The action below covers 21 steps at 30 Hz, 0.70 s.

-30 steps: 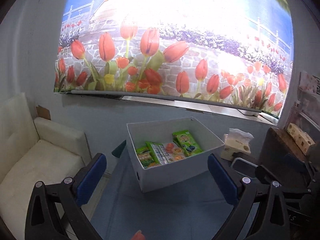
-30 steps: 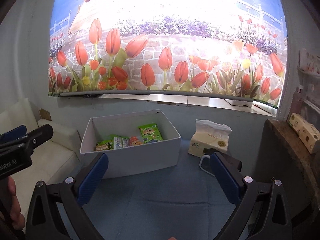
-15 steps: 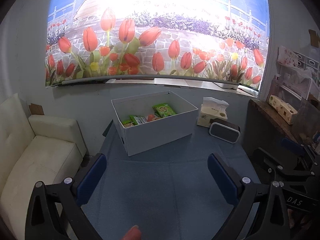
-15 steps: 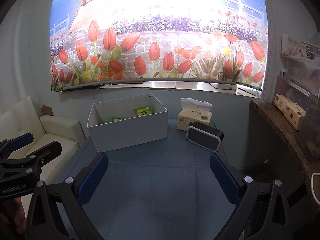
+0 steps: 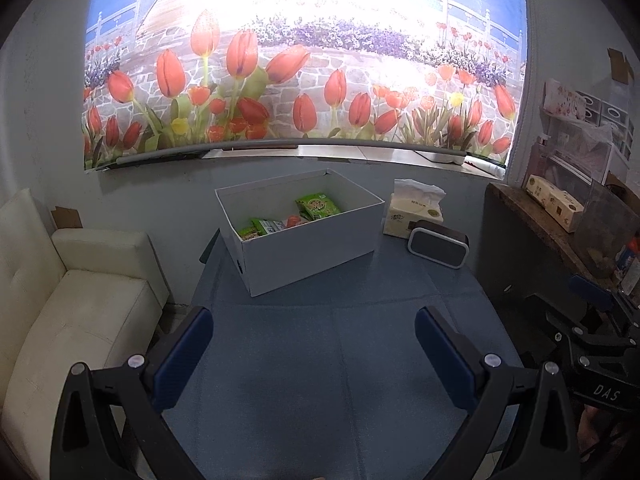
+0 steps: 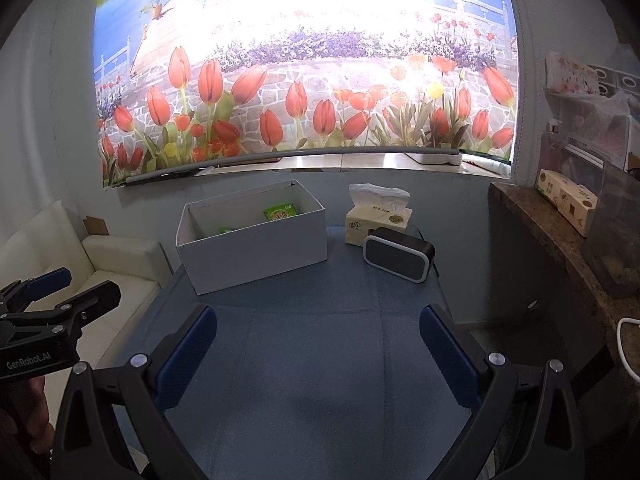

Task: Organize snacks

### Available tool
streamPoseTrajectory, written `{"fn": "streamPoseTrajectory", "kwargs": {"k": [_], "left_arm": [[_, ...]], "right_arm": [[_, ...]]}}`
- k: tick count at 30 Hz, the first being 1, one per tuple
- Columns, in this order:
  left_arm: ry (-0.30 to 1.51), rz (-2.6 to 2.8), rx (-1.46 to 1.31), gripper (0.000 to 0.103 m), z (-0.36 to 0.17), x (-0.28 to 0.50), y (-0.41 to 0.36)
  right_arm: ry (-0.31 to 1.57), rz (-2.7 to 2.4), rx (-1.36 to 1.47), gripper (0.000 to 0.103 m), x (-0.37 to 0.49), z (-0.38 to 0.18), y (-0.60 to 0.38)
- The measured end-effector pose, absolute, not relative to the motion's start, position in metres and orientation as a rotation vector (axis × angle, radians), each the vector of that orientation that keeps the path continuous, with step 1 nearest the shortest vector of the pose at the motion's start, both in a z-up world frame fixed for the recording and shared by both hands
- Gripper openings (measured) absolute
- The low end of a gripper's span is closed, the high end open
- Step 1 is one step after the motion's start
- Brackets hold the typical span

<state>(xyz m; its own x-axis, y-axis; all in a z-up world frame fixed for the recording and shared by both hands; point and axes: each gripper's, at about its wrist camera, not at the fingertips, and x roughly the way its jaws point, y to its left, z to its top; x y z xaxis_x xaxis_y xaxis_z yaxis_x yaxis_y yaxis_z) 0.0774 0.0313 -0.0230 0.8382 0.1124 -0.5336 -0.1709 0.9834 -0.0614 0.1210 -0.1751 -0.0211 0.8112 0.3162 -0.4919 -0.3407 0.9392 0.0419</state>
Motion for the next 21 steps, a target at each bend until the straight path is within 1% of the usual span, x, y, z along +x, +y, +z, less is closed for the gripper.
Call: {"fn": "streamPoseTrajectory", "kwargs": {"k": [21], "left_arm": [[0.586,0.175,-0.098,0.103,-0.0266,0.0787,0.0367]], "right_arm": [[0.516,0.353,-0.058,0.103,0.1188,-0.0214,-0.1747]]}}
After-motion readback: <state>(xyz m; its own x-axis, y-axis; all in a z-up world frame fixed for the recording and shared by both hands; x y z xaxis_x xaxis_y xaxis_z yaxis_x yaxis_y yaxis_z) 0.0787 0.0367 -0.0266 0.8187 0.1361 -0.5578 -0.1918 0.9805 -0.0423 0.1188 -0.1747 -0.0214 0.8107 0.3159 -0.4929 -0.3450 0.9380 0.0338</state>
